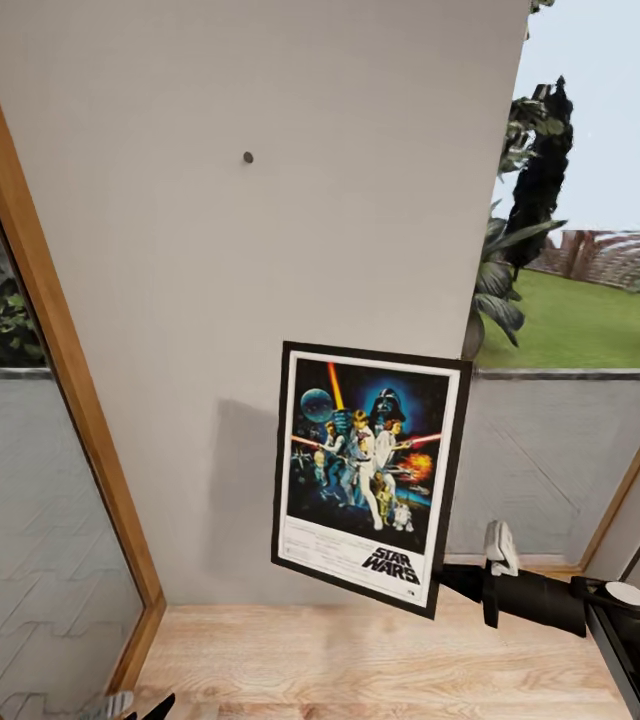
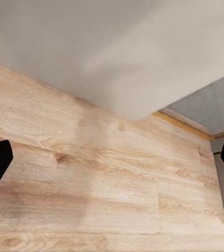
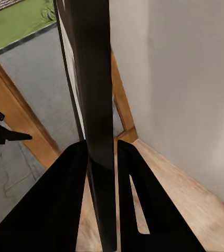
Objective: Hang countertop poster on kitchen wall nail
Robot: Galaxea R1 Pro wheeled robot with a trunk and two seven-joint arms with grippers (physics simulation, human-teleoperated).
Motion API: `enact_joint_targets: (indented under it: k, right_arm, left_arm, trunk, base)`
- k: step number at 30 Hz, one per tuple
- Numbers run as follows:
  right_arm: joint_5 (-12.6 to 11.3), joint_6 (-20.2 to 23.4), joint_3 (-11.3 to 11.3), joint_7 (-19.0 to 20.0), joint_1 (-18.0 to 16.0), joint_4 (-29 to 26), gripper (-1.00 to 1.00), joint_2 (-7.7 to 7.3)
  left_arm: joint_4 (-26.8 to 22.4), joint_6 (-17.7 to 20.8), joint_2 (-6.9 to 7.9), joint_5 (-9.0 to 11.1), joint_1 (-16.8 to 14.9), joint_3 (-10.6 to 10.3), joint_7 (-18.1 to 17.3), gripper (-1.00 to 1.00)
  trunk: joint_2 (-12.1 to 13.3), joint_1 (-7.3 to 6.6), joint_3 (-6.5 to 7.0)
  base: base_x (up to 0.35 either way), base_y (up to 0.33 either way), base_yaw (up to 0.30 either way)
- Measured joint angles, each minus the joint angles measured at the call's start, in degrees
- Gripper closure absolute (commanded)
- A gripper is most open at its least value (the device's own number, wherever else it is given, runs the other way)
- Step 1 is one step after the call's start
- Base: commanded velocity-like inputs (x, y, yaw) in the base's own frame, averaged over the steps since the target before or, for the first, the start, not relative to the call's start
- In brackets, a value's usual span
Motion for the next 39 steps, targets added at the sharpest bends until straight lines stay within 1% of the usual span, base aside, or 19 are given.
enact_joint_targets:
  k: [6, 8, 12, 15, 18, 20, 22, 23, 24, 25, 26, 27, 28, 29, 30, 31, 32, 34, 39]
  right_arm:
    - [0.0, 0.4, 1.7, 0.0, -0.3, -1.9, 1.00, 0.00]
    - [0.0, 1.4, 2.0, 0.0, -1.3, -3.0, 1.00, 0.00]
    - [0.0, 5.5, 2.2, 0.0, -2.9, -6.1, 1.00, 0.00]
    - [0.0, 10.1, 2.3, 0.0, -5.9, -9.0, 1.00, 0.09]
    - [0.0, 14.1, 3.7, 0.2, -9.7, -10.0, 1.00, 0.58]
    - [-0.1, 19.0, 7.5, 0.5, -15.1, -10.6, 1.00, 0.91]
    - [0.0, 21.0, 8.6, 0.6, -17.6, -10.7, 1.00, 1.01]
    - [0.2, 28.4, 10.1, 0.7, -23.1, -10.8, 1.00, 3.06]
    - [-0.1, 30.5, 10.3, 0.7, -29.4, -10.9, 1.00, 3.86]
    - [0.0, 31.9, 10.4, 0.7, -30.4, -10.8, 1.00, 4.36]
    - [0.2, 34.3, 13.5, 0.8, -35.8, -10.5, 1.00, 5.15]
    - [-0.2, 34.8, 14.4, 0.8, -38.3, -10.5, 1.00, 5.24]
    - [0.0, 34.9, 15.3, 0.8, -39.5, -10.4, 1.00, 5.41]
    - [0.0, 35.7, 17.1, 0.7, -43.3, -8.9, 1.00, 7.29]
    - [1.1, 36.1, 18.7, 0.4, -51.8, -0.2, 1.00, 11.03]
    - [0.4, 36.5, 18.7, 0.4, -55.4, 1.8, 1.00, 11.73]
    - [1.0, 36.4, 18.9, 0.1, -59.1, 6.6, 1.00, 12.44]
    - [1.0, 36.5, 19.1, -0.6, -62.0, 10.2, 1.00, 12.81]
    - [1.2, 36.6, 19.2, -3.1, -65.7, 15.9, 1.00, 13.18]
  left_arm:
    - [0.0, 0.0, -0.58, 0.0, 0.0, 0.0, 0.0, -1.00]
    - [-0.1, 0.0, -0.85, 0.0, 0.0, 0.0, 0.0, -1.00]
    - [-0.1, 0.0, -1.05, 0.0, 0.0, 0.0, 0.0, -1.00]
    - [-0.1, 0.0, -1.11, -0.1, 0.0, 0.0, 0.2, -1.00]
    - [-0.1, 0.0, -1.13, -0.1, 0.0, 0.0, 0.3, -1.00]
    - [-0.1, 0.0, -1.14, -0.1, 0.0, 0.0, 0.3, -1.00]
    - [-0.1, 0.0, -1.14, -0.1, 0.0, 0.0, 0.3, -1.00]
    - [-0.1, 0.0, -1.14, -0.1, 0.0, 0.0, 0.4, -1.00]
    - [-0.1, 0.0, -1.14, -0.1, 0.0, 0.0, 0.4, -1.00]
    - [-0.1, 0.0, -1.14, -0.1, 0.0, 0.0, 0.4, -1.00]
    - [-0.1, 0.0, -1.15, -0.1, 0.0, 0.0, 0.4, -1.00]
    - [-0.1, 0.0, -1.14, -0.1, 0.0, 0.0, 0.4, -1.00]
    - [-0.1, 0.0, -1.14, -0.1, 0.0, 0.0, 0.4, -1.00]
    - [-0.1, 0.0, -1.15, -0.1, 0.0, 0.0, 0.4, -1.00]
    - [-0.1, 0.0, -1.15, -0.2, 0.0, 0.0, 0.4, -1.00]
    - [-0.1, 0.0, -1.14, -0.2, 0.0, 0.0, 0.4, -1.00]
    - [-0.1, 0.0, -1.15, -0.2, 0.0, 0.0, 0.4, -1.00]
    - [-0.1, 0.0, -1.16, -0.2, 0.0, 0.0, 0.4, -1.00]
    - [-0.1, 0.0, -1.18, -0.2, 0.0, 0.0, 0.4, -1.00]
  trunk:
    - [0.0, 0.00, 0.00]
    - [0.0, 0.00, 0.00]
    - [0.0, 0.00, 0.00]
    - [0.0, 0.00, 0.00]
    - [0.0, 0.00, 0.00]
    - [0.0, 0.01, 0.02]
    - [0.0, 0.00, 0.00]
    - [0.0, 0.01, -0.02]
    - [0.0, 0.00, 0.02]
    - [0.0, 0.00, 0.01]
    - [0.0, 0.02, 0.00]
    - [0.0, -0.01, 0.01]
    - [0.0, 0.00, 0.00]
    - [0.0, 0.01, 0.02]
    - [0.0, 0.01, 0.00]
    - [0.0, -0.01, 0.02]
    - [0.0, 0.01, 0.01]
    - [0.0, 0.00, 0.00]
    - [0.0, 0.00, 0.00]
  base:
    - [0.000, 0.000, 0.000]
    - [0.000, 0.000, 0.000]
    - [0.000, 0.000, 0.000]
    - [0.000, 0.000, 0.000]
    - [0.000, 0.000, 0.000]
    - [0.000, 0.000, 0.000]
    - [0.000, 0.000, 0.000]
    - [0.000, 0.000, 0.000]
    - [0.000, 0.000, 0.000]
    - [0.000, 0.000, 0.000]
    - [0.000, 0.000, 0.000]
    - [0.000, 0.000, 0.000]
    - [0.000, 0.000, 0.000]
    - [0.000, 0.000, 0.000]
    - [0.000, 0.000, 0.000]
    - [0.000, 0.000, 0.000]
    - [0.000, 0.000, 0.000]
    - [0.000, 0.000, 0.000]
    - [0.000, 0.000, 0.000]
